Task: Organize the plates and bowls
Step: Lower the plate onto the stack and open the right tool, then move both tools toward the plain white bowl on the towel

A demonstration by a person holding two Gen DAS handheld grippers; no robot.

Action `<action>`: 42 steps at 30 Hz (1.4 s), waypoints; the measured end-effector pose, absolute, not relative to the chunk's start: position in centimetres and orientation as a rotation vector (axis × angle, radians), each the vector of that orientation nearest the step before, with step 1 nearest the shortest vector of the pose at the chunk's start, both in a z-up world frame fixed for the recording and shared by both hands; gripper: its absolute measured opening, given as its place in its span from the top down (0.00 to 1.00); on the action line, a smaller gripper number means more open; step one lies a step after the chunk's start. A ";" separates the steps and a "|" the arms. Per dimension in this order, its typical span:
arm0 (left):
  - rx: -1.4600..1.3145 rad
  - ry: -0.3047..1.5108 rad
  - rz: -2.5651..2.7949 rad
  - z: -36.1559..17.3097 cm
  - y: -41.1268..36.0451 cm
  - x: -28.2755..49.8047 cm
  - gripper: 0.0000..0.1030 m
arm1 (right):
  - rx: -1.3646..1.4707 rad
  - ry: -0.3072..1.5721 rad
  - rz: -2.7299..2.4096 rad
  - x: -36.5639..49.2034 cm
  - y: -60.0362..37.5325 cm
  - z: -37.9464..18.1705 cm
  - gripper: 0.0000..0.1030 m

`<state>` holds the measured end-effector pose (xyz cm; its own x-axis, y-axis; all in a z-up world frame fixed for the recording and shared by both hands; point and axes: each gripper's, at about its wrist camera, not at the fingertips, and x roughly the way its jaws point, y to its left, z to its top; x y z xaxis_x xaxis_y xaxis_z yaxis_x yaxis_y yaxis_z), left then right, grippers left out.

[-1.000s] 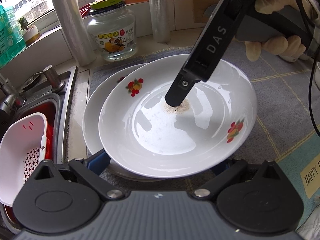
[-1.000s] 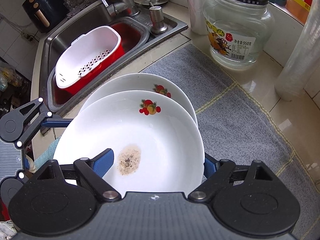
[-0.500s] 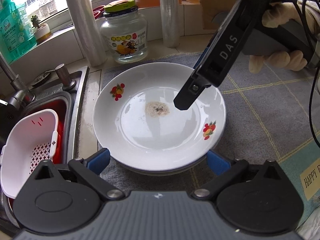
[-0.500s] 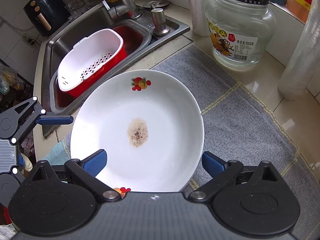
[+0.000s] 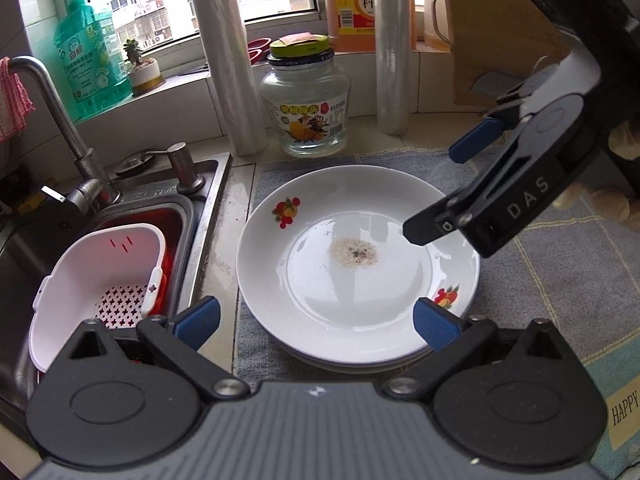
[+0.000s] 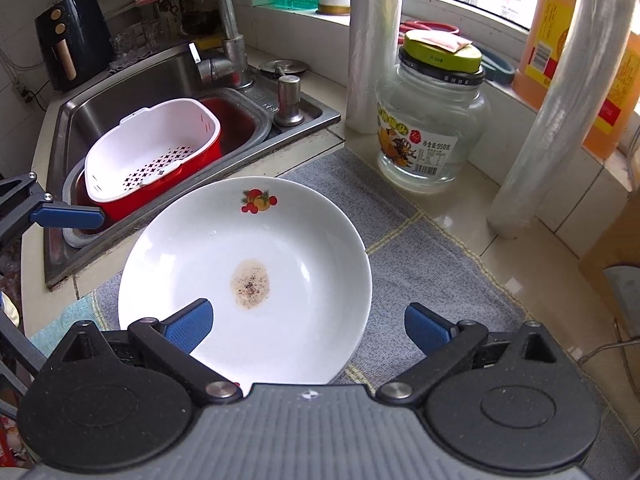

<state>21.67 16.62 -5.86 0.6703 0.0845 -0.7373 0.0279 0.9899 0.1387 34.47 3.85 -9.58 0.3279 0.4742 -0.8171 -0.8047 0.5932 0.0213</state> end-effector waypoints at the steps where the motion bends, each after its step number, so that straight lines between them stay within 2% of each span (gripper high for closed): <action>1: 0.149 0.835 0.061 -5.8 16.5 21.6 0.01 | -0.435 0.865 0.851 34.0 3.6 -9.4 0.00; 10: 0.066 0.807 0.094 -5.0 16.0 22.0 0.01 | -0.384 0.718 0.654 29.9 0.2 -8.6 0.00; 22: 0.118 0.804 -0.115 -6.2 10.0 23.0 0.01 | -0.308 0.760 0.334 26.6 -8.3 -9.7 0.00; 42: 0.162 0.813 -0.229 -5.6 -9.3 19.1 0.01 | -0.205 0.699 0.232 19.4 -29.6 -9.4 0.00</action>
<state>19.14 -9.29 -5.58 0.6643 -0.1404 -0.7341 0.2640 0.9630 0.0548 19.43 -29.64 -9.42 0.7418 0.1421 -0.6554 -0.2785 0.9543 -0.1083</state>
